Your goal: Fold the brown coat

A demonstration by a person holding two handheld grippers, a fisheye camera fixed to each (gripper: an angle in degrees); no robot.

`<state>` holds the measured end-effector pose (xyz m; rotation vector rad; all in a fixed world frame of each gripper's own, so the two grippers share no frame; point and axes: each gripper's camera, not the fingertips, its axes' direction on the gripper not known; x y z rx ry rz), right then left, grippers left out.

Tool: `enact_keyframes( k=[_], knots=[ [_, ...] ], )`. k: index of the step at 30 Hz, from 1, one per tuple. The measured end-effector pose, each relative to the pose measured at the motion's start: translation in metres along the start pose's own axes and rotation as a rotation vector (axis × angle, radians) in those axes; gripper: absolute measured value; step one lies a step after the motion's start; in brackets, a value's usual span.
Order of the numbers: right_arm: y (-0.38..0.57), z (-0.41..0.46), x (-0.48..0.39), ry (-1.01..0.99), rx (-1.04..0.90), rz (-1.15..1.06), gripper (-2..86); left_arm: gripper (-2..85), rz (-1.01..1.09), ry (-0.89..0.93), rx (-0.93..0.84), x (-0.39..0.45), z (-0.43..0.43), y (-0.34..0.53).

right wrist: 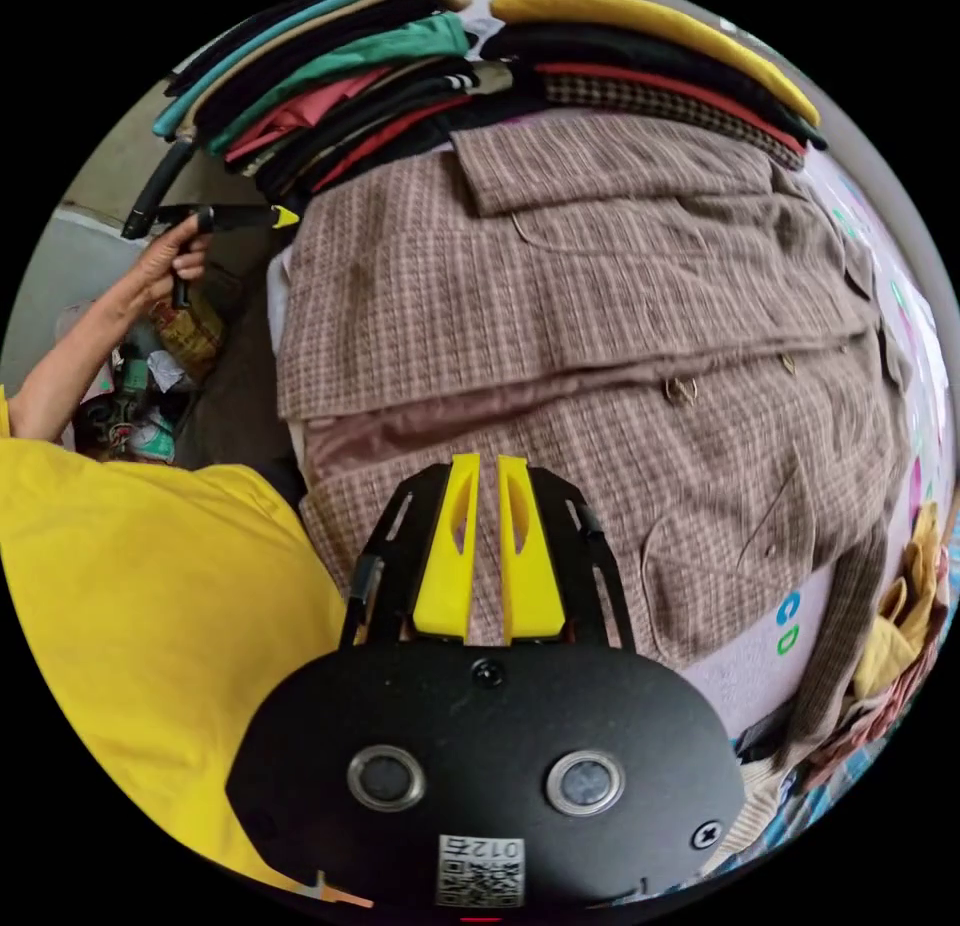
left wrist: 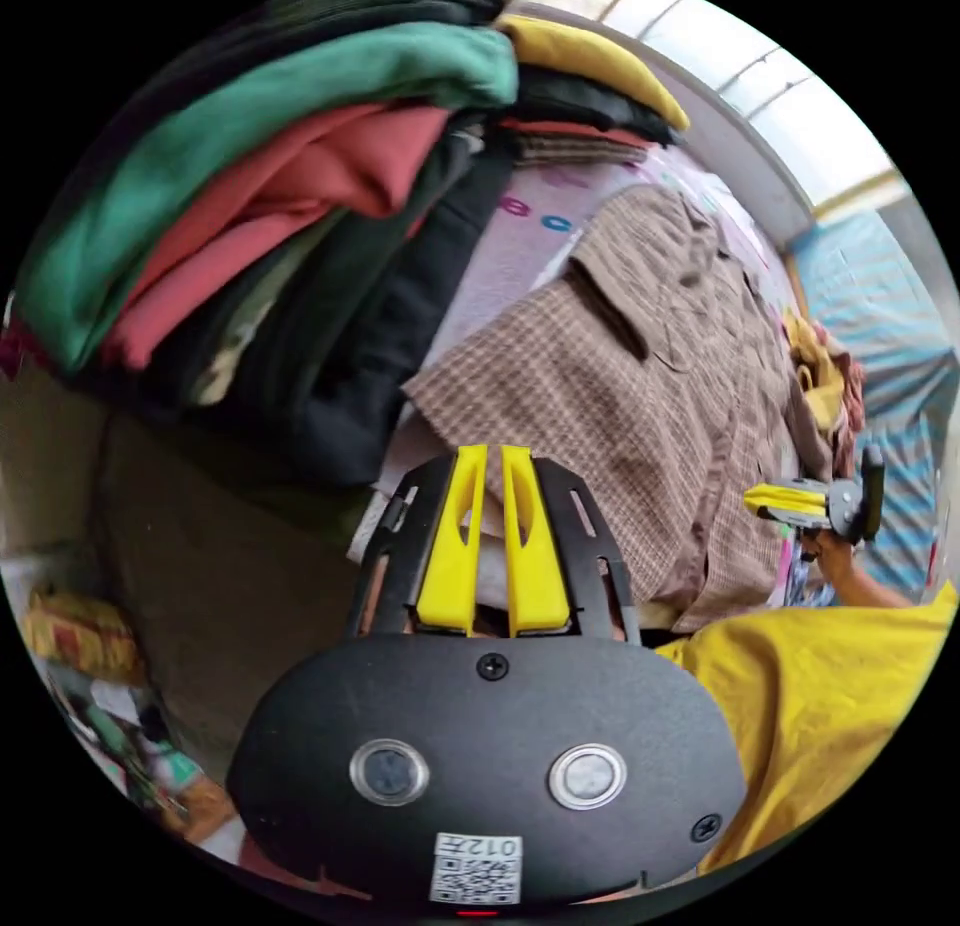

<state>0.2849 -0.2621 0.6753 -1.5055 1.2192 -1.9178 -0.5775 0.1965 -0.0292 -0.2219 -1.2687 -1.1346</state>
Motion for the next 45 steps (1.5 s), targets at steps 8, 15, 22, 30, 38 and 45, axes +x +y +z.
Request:
enact_keyframes(
  k=[8, 15, 22, 30, 38, 45],
  knots=[
    [0.051, 0.002, 0.012, -0.008, -0.037, 0.14, 2.3, 7.1, 0.67, -0.085, -0.246, 0.194, 0.072, 0.014],
    [0.048, -0.012, -0.015, -0.059, 0.019, 0.11, 4.2, 7.4, 0.758, -0.222, -0.324, 0.216, 0.119, 0.016],
    [0.019, -0.01, -0.017, -0.012, -0.026, 0.093, 3.1, 2.9, 0.744, -0.308, -0.352, 0.211, 0.126, -0.002],
    [0.028, -0.025, 0.021, -0.197, -0.026, 0.191, 0.8, 0.7, 0.519, 0.117, -0.378, 0.145, 0.08, -0.065],
    [0.023, -0.033, 0.046, -0.267, -0.02, 0.24, 0.7, 0.6, 0.434, 0.427, -0.359, 0.101, 0.046, -0.118],
    [0.016, -0.039, 0.06, -0.31, -0.022, 0.25, 0.7, 0.4, 0.502, 0.367, -0.451, 0.123, 0.057, -0.141]
  ],
)
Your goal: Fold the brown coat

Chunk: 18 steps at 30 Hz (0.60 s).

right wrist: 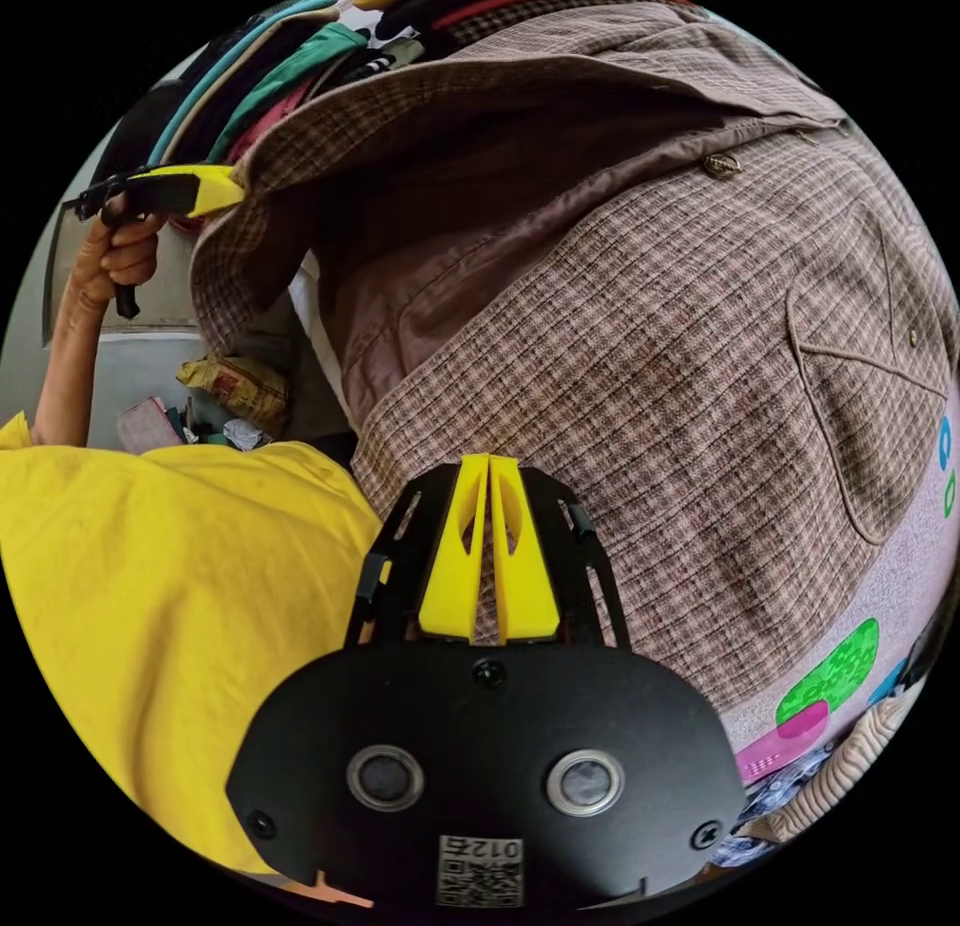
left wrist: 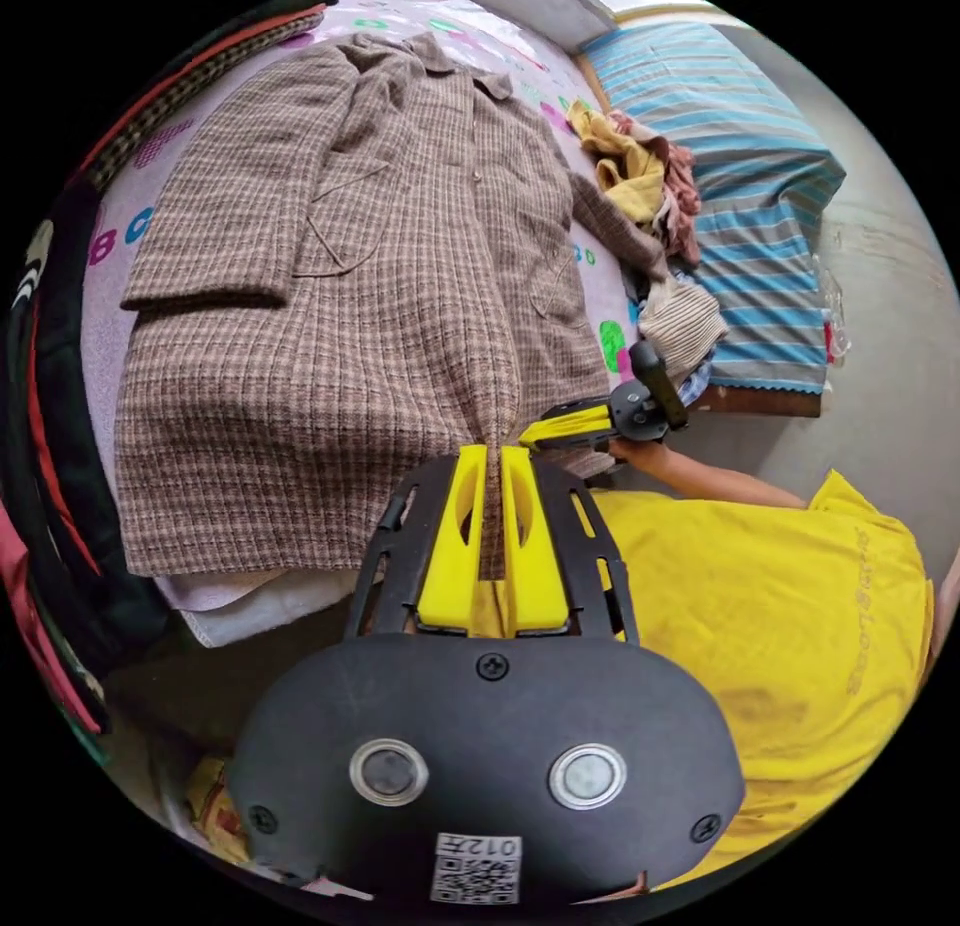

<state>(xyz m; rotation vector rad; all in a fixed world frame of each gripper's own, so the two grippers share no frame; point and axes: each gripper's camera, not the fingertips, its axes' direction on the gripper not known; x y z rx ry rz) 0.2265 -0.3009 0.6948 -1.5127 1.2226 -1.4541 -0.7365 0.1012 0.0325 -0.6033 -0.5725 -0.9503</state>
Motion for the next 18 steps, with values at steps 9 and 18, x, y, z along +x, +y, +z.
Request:
enact_keyframes(
  k=[9, 18],
  knots=[
    [-0.017, -0.004, 0.004, -0.033, -0.028, -0.021, 0.7, 0.7, -0.029, -0.142, -0.223, 0.002, 0.073, -0.056],
    [-0.038, -0.035, 0.01, -0.046, 0.026, -0.048, 1.0, 0.6, 0.001, -0.113, -0.444, -0.019, 0.135, -0.066]
  ],
)
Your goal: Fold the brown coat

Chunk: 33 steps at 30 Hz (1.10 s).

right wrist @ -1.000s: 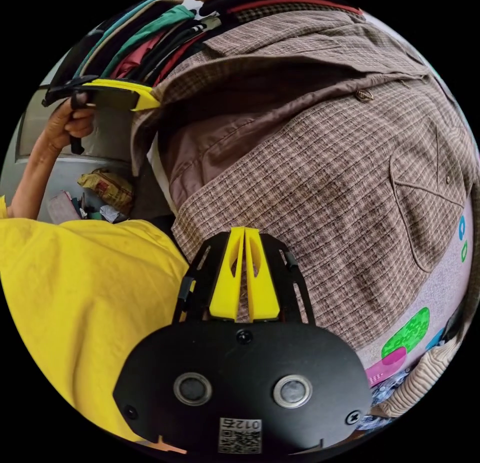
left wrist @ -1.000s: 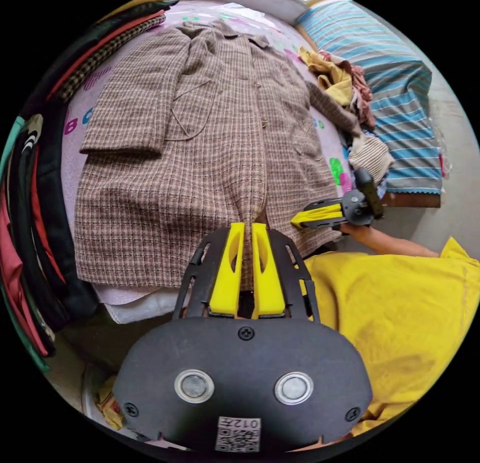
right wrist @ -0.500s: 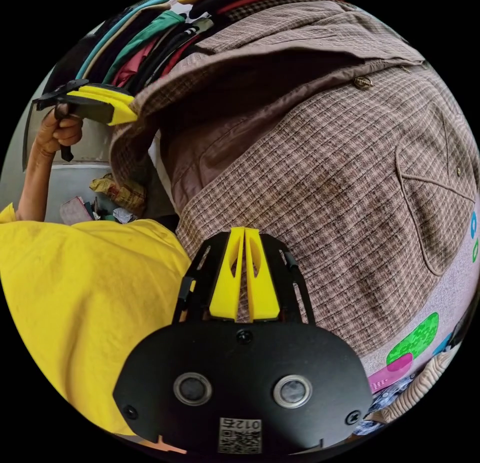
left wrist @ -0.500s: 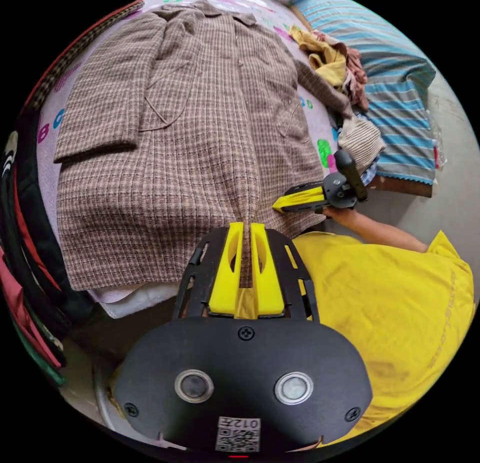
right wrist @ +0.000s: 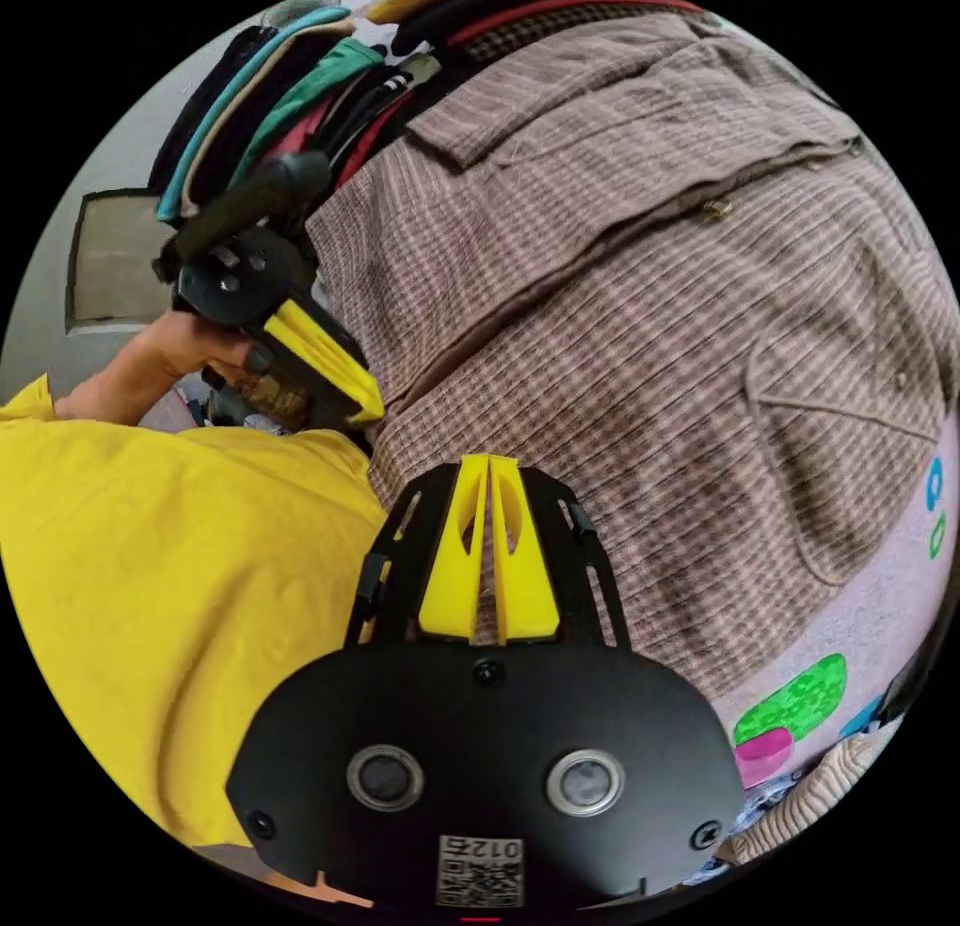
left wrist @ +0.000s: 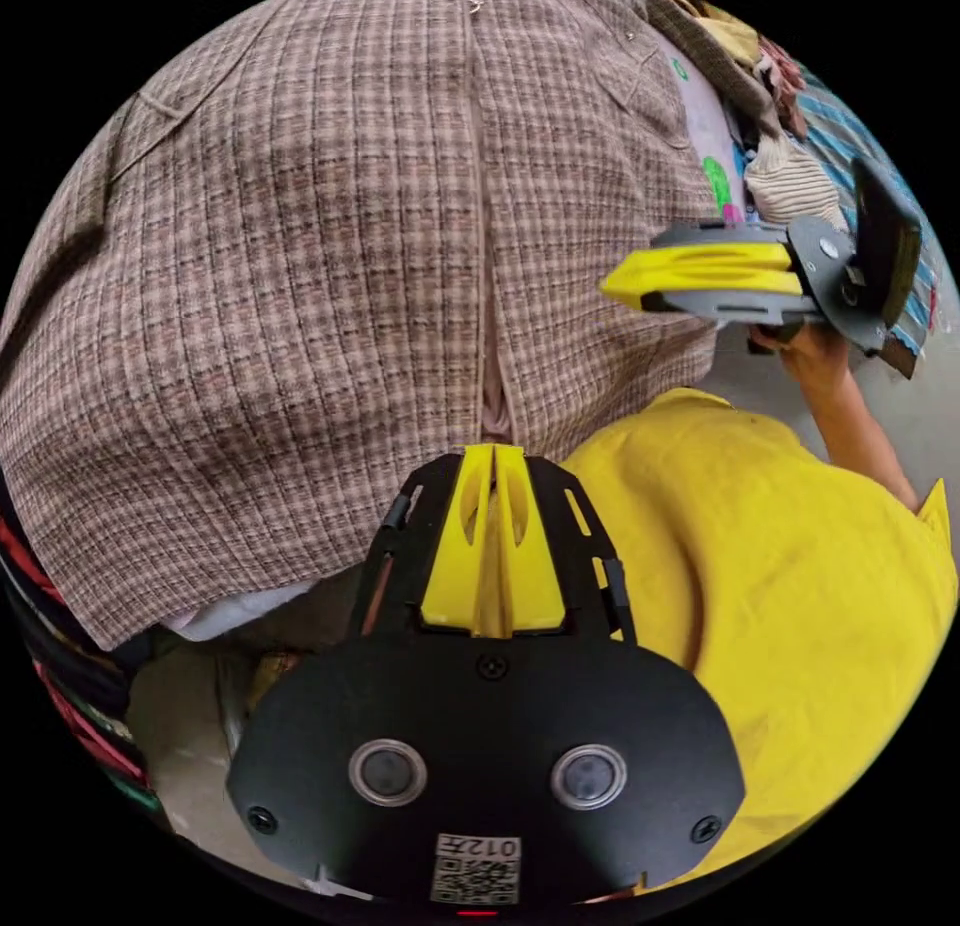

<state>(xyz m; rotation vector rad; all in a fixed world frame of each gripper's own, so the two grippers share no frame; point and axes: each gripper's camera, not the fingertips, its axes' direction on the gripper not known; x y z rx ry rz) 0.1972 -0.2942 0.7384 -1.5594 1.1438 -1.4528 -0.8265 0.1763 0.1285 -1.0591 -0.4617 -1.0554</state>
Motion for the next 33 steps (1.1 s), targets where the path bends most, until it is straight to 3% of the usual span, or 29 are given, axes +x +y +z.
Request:
enact_keyframes(
  k=[2, 5, 14, 20, 27, 33],
  knots=[
    [-0.012, -0.033, 0.019, 0.085, 0.106, 0.038, 1.1, 0.5, 0.014, 0.033, 0.174, 0.002, -0.032, 0.01],
    [-0.04, -0.073, 0.066, 0.127, 0.225, 0.123, 1.5, 0.6, 0.062, 0.045, 0.283, 0.008, -0.059, -0.003],
    [-0.174, -0.166, 0.184, 0.37, 0.403, 0.263, 1.6, 0.6, 0.092, -0.187, 0.2, 0.029, -0.042, -0.092],
    [-0.262, -0.196, 0.242, 0.481, 0.385, 0.272, 1.4, 0.6, 0.124, -0.139, 0.142, 0.023, -0.033, -0.12],
    [-0.336, -0.172, 0.293, 0.494, 0.194, 0.274, 1.7, 0.5, 0.116, -0.068, 0.076, 0.004, -0.02, -0.139],
    [-0.324, -0.197, 0.312, 0.383, 0.335, 0.383, 1.6, 0.5, 0.118, -0.092, 0.08, 0.003, -0.025, -0.137]
  ],
)
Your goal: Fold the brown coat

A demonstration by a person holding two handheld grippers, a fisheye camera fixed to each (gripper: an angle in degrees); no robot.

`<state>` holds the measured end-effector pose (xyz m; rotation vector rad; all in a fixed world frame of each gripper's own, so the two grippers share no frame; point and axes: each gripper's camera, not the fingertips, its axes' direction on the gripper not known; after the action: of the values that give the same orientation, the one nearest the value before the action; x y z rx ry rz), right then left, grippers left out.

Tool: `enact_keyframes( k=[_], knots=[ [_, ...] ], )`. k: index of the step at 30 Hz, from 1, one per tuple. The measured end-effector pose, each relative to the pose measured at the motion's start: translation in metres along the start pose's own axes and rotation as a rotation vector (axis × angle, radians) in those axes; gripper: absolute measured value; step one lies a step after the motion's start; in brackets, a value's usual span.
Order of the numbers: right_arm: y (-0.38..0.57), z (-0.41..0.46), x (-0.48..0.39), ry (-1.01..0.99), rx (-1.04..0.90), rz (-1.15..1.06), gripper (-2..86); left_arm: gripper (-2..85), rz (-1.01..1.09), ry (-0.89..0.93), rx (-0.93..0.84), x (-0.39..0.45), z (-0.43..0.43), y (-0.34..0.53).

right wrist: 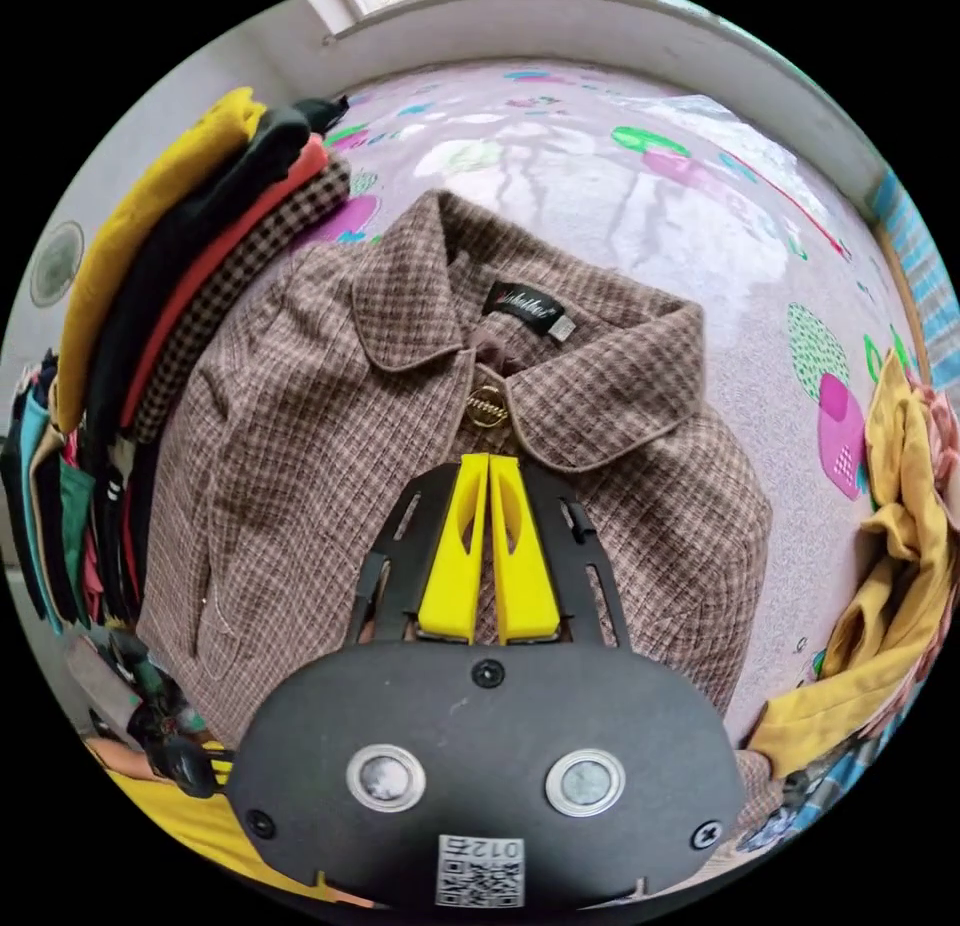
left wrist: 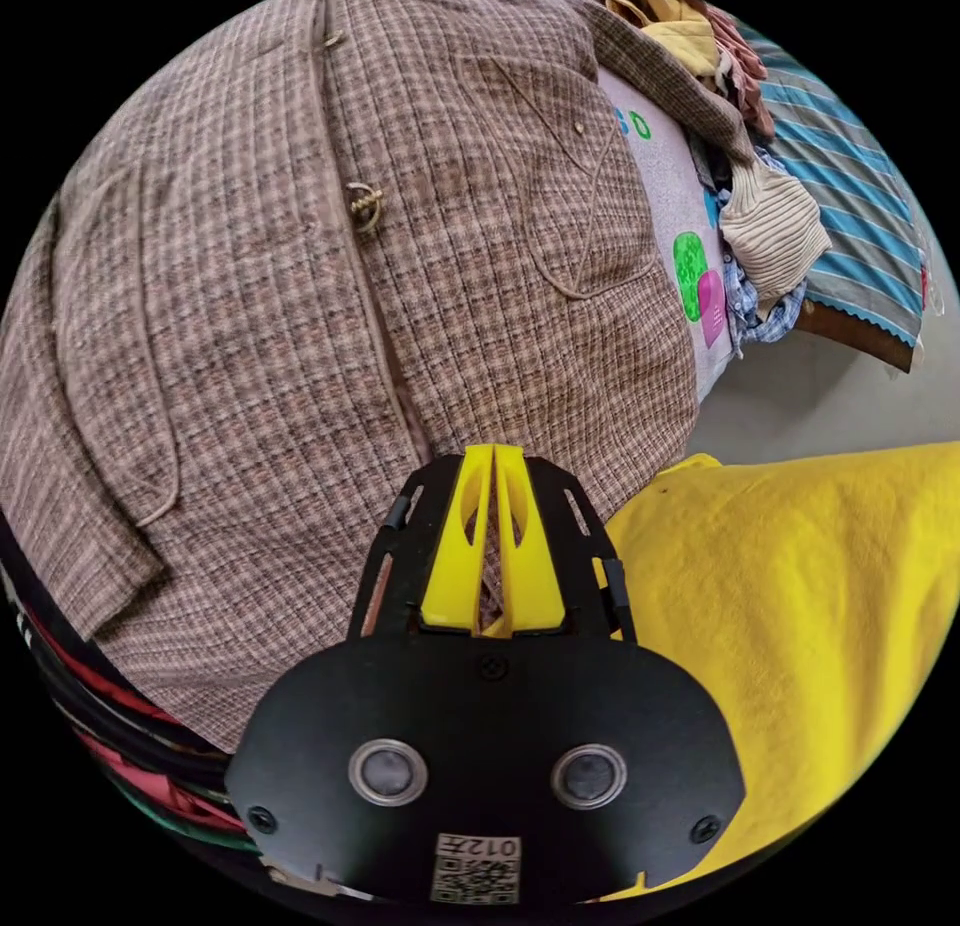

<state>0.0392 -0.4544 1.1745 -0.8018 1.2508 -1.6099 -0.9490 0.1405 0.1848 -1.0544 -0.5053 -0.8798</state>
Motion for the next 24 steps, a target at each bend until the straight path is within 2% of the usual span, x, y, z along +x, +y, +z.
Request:
enact_keyframes(
  k=[2, 4, 5, 9, 14, 19, 21, 23, 24],
  knots=[
    [0.017, -0.033, 0.015, -0.034, 0.158, 0.07, 2.3, 0.5, -0.009, -0.077, 0.106, 0.007, -0.019, 0.014],
    [0.024, -0.044, 0.027, -0.159, 0.195, 0.094, 3.6, 0.5, -0.035, -0.112, 0.163, 0.008, -0.026, 0.022],
    [0.023, -0.042, 0.036, -0.247, 0.167, 0.118, 5.3, 0.4, -0.056, -0.131, 0.181, 0.008, -0.026, 0.024],
    [0.025, -0.03, 0.047, -0.337, 0.116, 0.179, 7.2, 0.3, -0.126, -0.225, 0.143, 0.007, -0.008, 0.019],
    [0.028, -0.031, 0.04, -0.433, 0.083, 0.157, 3.0, 0.2, -0.095, -0.228, 0.177, 0.019, 0.0, 0.012],
    [0.043, -0.087, 0.024, -0.407, 0.15, 0.141, 1.7, 0.2, -0.093, -0.194, 0.201, 0.018, 0.0, 0.016],
    [0.047, -0.094, 0.021, -0.335, 0.142, 0.145, 1.4, 0.2, -0.078, -0.163, 0.212, 0.017, 0.002, 0.015],
    [0.043, -0.067, 0.022, -0.181, 0.042, 0.152, 1.2, 0.1, -0.092, -0.184, 0.201, 0.016, 0.01, 0.011],
    [0.043, -0.057, 0.022, -0.165, 0.018, 0.145, 1.1, 0.1, -0.096, -0.194, 0.199, 0.016, 0.012, 0.01]
  ],
)
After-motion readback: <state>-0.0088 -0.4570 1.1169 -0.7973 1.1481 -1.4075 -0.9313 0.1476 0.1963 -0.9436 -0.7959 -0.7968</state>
